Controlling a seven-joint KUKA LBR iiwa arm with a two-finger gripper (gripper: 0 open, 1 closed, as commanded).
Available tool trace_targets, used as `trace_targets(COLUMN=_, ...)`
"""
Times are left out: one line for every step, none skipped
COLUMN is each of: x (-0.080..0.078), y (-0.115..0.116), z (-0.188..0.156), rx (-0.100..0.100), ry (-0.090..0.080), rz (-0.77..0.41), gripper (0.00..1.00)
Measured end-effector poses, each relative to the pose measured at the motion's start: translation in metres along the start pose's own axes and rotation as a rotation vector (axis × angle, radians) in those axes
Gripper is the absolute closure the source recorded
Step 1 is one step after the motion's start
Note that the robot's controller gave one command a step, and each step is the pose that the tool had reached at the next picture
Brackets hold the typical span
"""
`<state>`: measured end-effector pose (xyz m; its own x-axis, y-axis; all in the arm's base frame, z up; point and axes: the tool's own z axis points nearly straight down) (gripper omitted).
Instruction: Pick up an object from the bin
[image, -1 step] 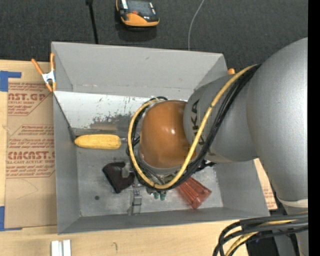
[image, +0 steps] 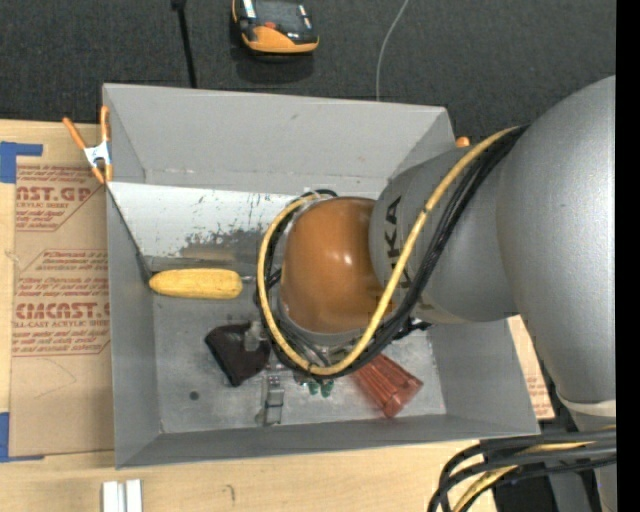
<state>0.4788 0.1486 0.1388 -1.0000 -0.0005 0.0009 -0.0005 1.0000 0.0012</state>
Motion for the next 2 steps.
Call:
trace_targets(x=-0.055, y=-0.038, z=0.050, rx=-0.004, ry=-0.008, rz=0.117, gripper=0.00)
trace_targets(x=-0.069, y=-0.062, z=0.068, rx=-0.001, ry=-0.004, rz=0.067, gripper=0.00)
